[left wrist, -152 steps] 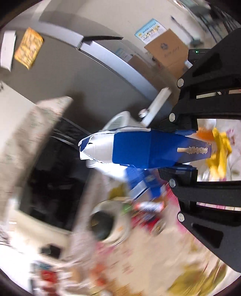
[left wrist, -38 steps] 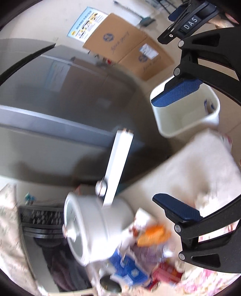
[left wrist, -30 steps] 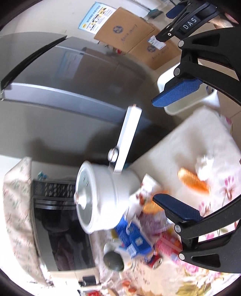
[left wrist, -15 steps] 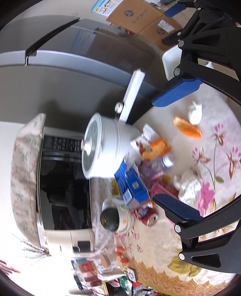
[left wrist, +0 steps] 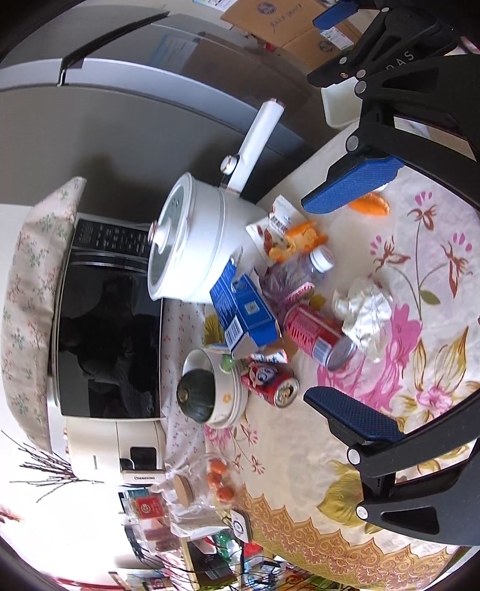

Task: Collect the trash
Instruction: 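Move both tools back over the table toward the remaining trash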

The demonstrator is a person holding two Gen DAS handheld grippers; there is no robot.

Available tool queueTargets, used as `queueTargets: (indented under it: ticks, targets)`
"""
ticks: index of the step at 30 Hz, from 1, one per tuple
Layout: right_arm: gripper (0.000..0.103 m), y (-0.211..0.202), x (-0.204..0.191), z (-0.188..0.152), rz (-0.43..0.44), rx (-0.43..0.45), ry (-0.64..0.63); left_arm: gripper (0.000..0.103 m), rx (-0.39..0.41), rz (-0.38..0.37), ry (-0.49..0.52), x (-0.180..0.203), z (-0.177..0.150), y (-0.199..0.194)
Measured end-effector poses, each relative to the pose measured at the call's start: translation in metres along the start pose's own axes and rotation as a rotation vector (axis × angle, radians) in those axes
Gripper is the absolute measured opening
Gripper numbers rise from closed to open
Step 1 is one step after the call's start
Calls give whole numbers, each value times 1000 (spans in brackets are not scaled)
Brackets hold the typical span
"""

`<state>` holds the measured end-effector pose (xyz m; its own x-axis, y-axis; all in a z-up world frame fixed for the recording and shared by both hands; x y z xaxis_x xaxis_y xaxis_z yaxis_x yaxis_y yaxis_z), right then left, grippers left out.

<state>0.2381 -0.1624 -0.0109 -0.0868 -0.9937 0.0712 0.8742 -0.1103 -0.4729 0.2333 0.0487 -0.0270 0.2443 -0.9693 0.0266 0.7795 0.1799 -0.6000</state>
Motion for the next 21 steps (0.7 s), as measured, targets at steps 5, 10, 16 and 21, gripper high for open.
queueTargets:
  ticks: [5,10,16,21]
  targets:
    - [96,5,-21,0,32,-6,-8,92,-31,26,-11,-17,-5,11]
    - [96,12,-41,-2,66,-24,-16,92,-60,55,-45,-43,-8,23]
    - [96,25,-70,-7,117,-55,-43,92,-128,74,-103,-77,-14,42]
    - [96,39,-96,-16,163,-109,-50,92,-222,67,-135,-101,-24,66]
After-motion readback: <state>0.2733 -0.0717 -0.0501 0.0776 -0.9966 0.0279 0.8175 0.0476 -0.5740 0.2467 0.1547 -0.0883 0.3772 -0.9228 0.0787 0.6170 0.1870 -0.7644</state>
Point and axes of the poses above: each gripper's, at about its wrist camera, not at the fingertips, and y roughly the way its jaws point, x to its right, z to its top, the point moved 8 cm from there along y, roughly the way its jaws point, and after that the axes turned 7 degrees about z, right-handed, at the moved point
